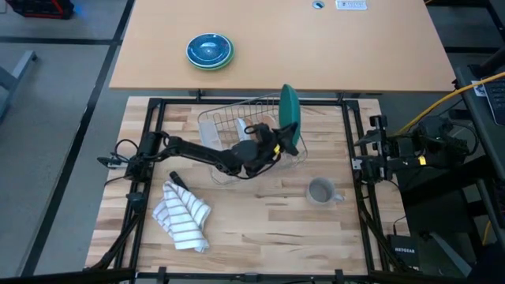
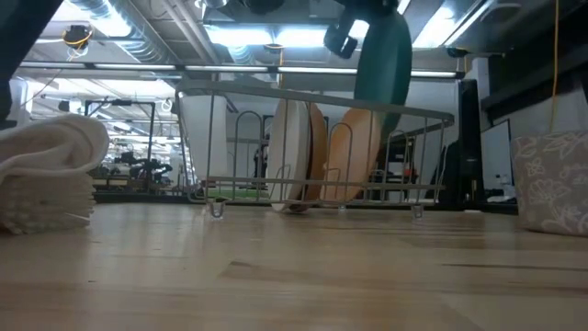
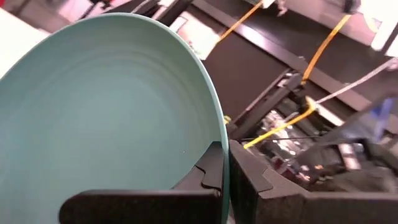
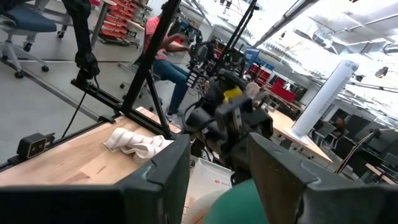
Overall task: Sort dishes
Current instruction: Put the green plate in the dish rack
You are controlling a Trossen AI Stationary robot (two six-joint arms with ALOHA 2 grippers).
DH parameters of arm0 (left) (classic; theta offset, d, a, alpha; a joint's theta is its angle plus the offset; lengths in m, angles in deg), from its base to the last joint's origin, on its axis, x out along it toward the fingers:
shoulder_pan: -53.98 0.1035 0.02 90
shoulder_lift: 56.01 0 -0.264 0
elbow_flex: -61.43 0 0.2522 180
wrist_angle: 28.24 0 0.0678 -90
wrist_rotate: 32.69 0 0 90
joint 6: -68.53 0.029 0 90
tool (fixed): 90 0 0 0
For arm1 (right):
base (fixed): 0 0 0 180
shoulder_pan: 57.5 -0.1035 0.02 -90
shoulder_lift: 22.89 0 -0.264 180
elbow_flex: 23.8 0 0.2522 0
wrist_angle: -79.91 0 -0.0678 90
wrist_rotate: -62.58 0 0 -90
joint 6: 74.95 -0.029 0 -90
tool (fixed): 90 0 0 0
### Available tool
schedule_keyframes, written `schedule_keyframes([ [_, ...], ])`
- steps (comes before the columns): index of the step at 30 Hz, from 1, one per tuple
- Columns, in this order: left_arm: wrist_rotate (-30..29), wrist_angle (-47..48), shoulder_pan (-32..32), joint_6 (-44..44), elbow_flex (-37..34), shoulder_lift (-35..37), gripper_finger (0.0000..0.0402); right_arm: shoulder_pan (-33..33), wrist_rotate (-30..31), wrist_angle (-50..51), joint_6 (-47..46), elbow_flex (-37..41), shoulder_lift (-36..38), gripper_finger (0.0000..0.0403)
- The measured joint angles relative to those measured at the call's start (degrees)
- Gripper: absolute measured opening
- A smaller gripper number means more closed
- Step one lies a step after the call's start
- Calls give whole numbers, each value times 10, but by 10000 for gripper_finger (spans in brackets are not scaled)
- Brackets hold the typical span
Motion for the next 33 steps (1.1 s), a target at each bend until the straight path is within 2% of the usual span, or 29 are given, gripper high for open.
schedule_keyframes([
  [7, -17, 54, 13, -52, 0, 0, 0, 0, 0, 0, 0, 0, 0, 166],
  [16, -16, 52, 18, -73, 0, 0, 0, 0, 0, 0, 1, 0, 0, 166],
  [23, -15, 56, 17, -139, 0, 0, 0, 0, 0, 0, 1, 0, 0, 166],
  [33, -61, 59, 17, -158, 0, -19, 0, 0, 0, 14, 1, 0, 0, 166],
])
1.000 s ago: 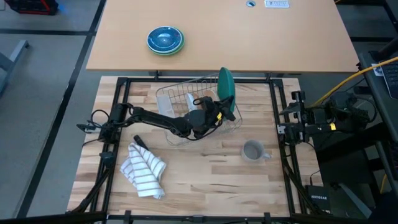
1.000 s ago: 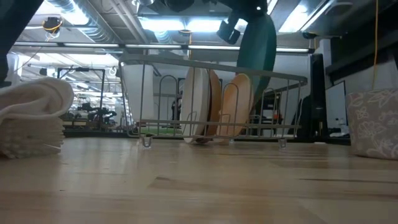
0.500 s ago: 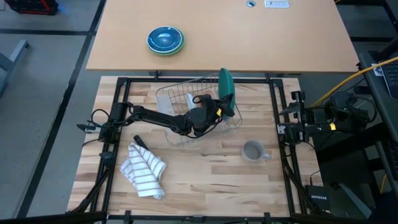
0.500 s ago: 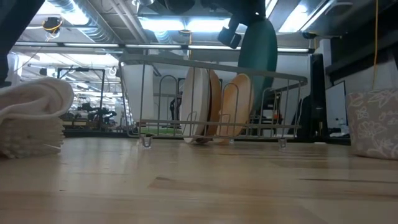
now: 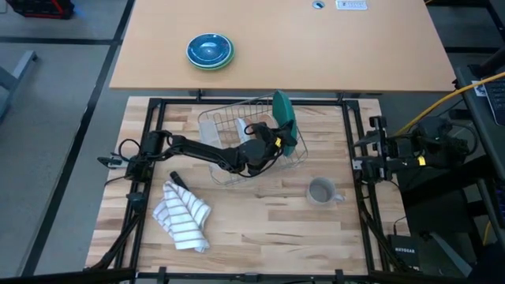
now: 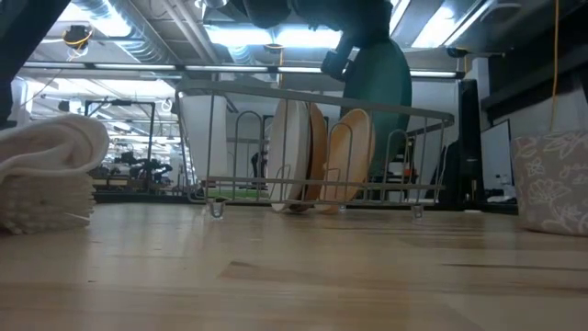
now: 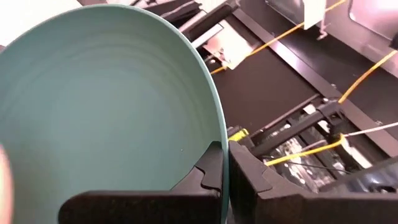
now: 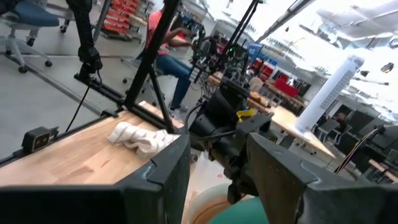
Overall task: Sort dishes
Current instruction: Put the green plate in the dish rack
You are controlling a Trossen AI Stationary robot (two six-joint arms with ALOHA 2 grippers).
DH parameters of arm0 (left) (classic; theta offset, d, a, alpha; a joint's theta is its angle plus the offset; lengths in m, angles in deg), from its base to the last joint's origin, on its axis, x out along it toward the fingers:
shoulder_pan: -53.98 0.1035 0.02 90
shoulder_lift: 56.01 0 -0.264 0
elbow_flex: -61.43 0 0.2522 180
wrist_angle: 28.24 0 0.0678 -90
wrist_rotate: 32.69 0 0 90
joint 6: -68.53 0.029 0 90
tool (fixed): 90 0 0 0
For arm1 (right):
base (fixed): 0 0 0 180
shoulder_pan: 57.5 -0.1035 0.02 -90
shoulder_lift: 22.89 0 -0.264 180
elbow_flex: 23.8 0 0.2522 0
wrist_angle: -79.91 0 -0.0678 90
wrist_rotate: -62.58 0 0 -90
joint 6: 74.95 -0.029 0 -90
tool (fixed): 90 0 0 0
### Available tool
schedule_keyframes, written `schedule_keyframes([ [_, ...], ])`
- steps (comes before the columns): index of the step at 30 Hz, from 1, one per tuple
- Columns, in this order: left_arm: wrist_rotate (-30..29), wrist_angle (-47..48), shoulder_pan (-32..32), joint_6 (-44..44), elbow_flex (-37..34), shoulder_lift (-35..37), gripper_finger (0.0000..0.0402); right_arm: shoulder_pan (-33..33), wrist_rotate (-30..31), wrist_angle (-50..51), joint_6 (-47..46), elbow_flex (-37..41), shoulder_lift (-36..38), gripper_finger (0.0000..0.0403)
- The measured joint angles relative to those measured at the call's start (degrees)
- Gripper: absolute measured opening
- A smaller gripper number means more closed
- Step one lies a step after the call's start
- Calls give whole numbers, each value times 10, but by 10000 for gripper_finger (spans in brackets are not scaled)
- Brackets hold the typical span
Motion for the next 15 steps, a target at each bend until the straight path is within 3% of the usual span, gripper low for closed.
schedule_keyframes([
  [11, -10, 53, 0, 0, 0, -1, 4, 0, 0, 28, 0, 0, 0, 166],
  [15, 22, 102, 0, 2, 0, -1, 6, 0, 0, 28, 0, 0, 0, 166],
])
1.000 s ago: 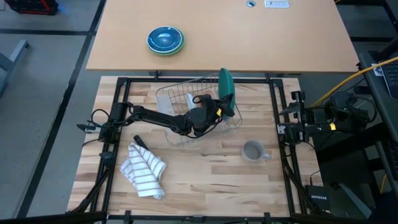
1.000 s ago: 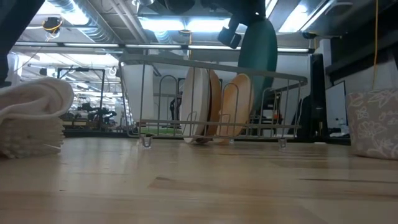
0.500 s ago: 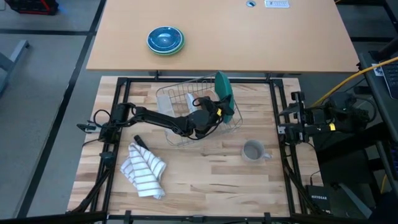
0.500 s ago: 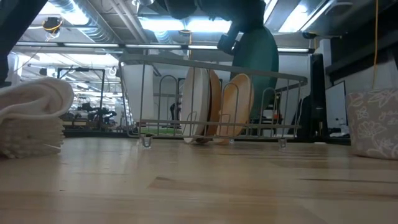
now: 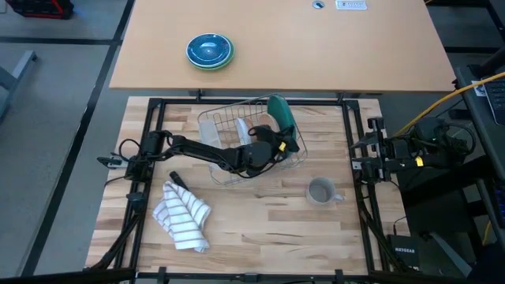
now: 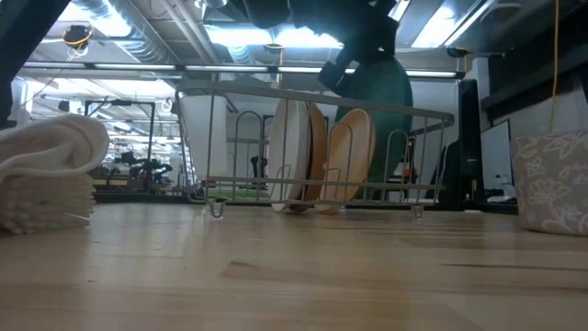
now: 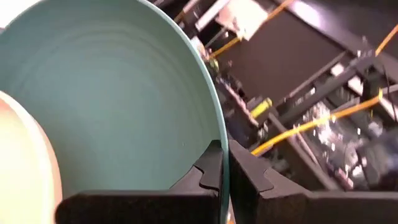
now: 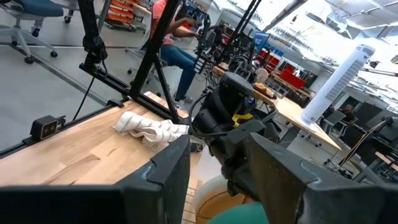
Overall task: Sort dishes
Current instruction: Put the green plate in the dish rack
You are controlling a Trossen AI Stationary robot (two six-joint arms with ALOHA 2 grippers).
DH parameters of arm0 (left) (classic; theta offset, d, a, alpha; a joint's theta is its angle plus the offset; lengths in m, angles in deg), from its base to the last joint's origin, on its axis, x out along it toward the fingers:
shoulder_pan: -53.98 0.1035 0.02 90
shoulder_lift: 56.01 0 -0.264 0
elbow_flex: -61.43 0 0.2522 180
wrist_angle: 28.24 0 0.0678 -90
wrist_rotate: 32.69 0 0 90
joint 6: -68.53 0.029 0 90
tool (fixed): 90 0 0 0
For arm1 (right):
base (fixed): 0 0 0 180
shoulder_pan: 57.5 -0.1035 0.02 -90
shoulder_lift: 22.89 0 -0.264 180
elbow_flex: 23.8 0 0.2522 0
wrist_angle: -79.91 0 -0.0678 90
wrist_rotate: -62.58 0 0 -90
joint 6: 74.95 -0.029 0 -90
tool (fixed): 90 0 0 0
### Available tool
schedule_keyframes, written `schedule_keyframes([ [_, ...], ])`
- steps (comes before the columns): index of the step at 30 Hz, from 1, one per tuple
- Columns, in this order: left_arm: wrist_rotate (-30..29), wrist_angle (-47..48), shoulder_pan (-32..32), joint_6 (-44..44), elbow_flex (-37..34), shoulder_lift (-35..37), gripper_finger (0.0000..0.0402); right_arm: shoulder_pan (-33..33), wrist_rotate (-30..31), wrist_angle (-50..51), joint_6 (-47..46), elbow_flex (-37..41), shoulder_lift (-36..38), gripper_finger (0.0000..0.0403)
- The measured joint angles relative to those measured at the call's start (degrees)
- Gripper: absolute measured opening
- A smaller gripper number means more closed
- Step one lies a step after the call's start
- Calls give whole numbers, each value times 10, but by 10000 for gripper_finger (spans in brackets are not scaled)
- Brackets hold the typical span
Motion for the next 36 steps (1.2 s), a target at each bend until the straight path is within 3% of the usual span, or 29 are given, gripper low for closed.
schedule_keyframes([
  [6, 28, 25, 1, 24, 1, 0, 19, 0, 0, 0, 0, 0, 0, 166],
  [17, 35, 47, -1, 58, -1, -1, 124, 0, -2, 0, -1, 0, 0, 166],
  [25, 37, 41, 3, 132, -1, 9, 130, 0, -2, -1, -1, 0, 0, 166],
  [36, 209, 45, 19, 168, -1, 10, 128, 0, -2, -1, -2, 0, 0, 166],
])
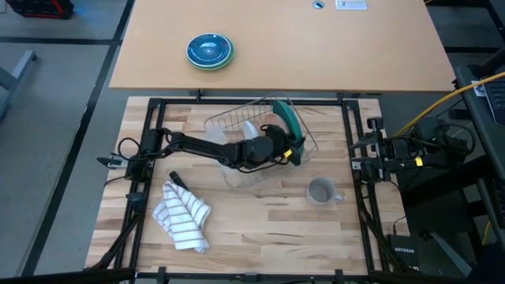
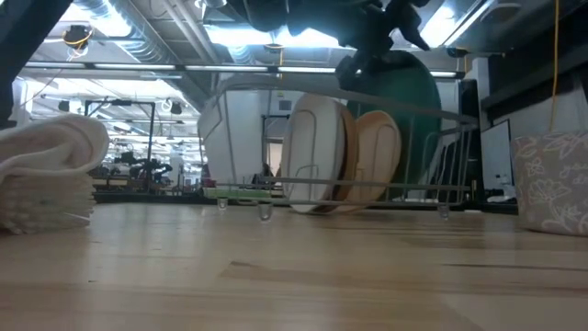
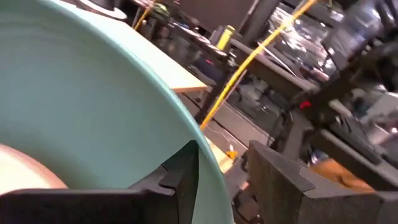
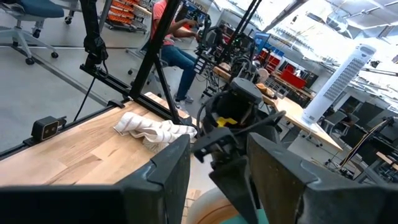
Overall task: Sort dishes
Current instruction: Put the green plate in the dish rack, then return to Home Position
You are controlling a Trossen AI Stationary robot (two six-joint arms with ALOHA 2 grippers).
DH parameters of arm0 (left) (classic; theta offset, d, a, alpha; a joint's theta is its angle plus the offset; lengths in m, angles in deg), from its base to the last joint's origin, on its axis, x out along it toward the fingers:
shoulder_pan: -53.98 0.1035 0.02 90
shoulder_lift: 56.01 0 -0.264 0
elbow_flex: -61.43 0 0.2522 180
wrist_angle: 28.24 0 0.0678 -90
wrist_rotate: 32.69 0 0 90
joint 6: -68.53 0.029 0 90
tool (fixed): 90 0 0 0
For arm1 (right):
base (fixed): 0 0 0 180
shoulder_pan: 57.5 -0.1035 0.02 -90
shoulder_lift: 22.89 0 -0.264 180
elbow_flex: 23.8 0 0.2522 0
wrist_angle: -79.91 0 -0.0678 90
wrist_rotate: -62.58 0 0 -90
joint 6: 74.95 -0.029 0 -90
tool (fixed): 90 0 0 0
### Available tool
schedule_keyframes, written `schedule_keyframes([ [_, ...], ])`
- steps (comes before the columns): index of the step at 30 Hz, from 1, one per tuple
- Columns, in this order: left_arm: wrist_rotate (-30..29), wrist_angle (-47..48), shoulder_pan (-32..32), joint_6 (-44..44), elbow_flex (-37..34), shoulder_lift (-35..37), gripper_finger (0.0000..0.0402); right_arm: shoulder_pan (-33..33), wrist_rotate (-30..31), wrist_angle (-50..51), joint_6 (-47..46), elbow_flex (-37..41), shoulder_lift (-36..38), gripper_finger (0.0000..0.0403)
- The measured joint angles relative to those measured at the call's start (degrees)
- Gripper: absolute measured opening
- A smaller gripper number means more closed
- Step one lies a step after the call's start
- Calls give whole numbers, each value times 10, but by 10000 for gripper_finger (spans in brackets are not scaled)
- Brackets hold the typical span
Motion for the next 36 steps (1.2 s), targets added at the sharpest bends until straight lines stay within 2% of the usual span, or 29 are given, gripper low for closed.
schedule_keyframes([
  [7, 3, 39, -1, 40, 1, 2, 127, 0, 0, 0, -12, 0, 0, 166],
  [13, 2, 103, -8, 34, 1, 2, 127, 0, 0, 1, -16, 0, 0, 166],
  [23, 2, 128, -21, 74, 1, 7, 127, 0, 0, 2, -16, 0, 0, 166],
  [28, 3, 204, -37, 84, 1, 38, 127, 0, 2, 3, -16, 0, 0, 166],
  [36, 3, 341, -65, 87, 1, 124, 127, 0, 73, -10, -15, -1, -11, 166],
])
